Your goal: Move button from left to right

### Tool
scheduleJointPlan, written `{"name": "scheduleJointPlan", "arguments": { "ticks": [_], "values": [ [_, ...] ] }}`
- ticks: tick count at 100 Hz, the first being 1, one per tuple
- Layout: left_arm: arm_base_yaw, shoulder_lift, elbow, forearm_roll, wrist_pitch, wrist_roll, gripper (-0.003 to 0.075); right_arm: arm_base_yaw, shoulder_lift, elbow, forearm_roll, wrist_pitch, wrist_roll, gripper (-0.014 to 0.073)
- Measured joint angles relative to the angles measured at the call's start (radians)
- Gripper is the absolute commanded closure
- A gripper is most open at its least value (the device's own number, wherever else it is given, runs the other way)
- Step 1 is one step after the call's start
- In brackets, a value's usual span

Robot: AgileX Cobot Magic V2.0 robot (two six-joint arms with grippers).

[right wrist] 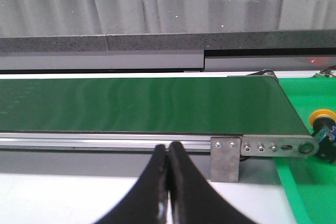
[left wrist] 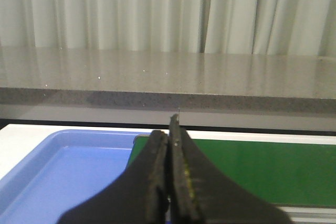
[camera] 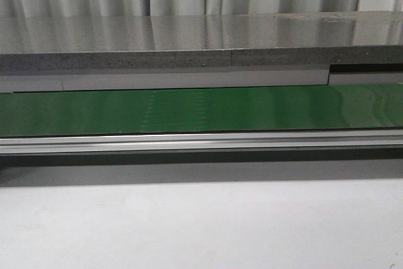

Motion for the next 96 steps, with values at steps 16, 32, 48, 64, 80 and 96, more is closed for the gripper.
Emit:
{"name": "scheduleJointPlan", "arguments": {
  "ticks": [16, 32, 48, 64, 80, 96],
  "values": [
    [-0.022, 0.0, 0.0, 0.002, 0.024, -0.008, 0.0741, 0.0, 0.0, 0.0, 0.0, 0.0, 0.0, 0.0662],
    [-0.023, 0.0, 0.0, 0.004, 0.024, -0.01, 0.0741, 0.0, 0.0, 0.0, 0.0, 0.0, 0.0, 0.0662],
    [-0.023, 0.0, 0.0, 0.004, 0.024, -0.01, 0.0741, 0.0, 0.0, 0.0, 0.0, 0.0, 0.0, 0.0662],
    [-0.023, 0.0, 0.0, 0.004, 0.025, -0.01, 0.0741, 0.0, 0.0, 0.0, 0.0, 0.0, 0.0, 0.0662],
    [-0.023, 0.0, 0.0, 0.004, 0.025, -0.01, 0.0741, 0.0, 0.0, 0.0, 0.0, 0.0, 0.0, 0.0662],
    [-0.023, 0.0, 0.0, 0.006, 0.027, -0.01, 0.0741, 0.0, 0.0, 0.0, 0.0, 0.0, 0.0, 0.0662]
  ]
}}
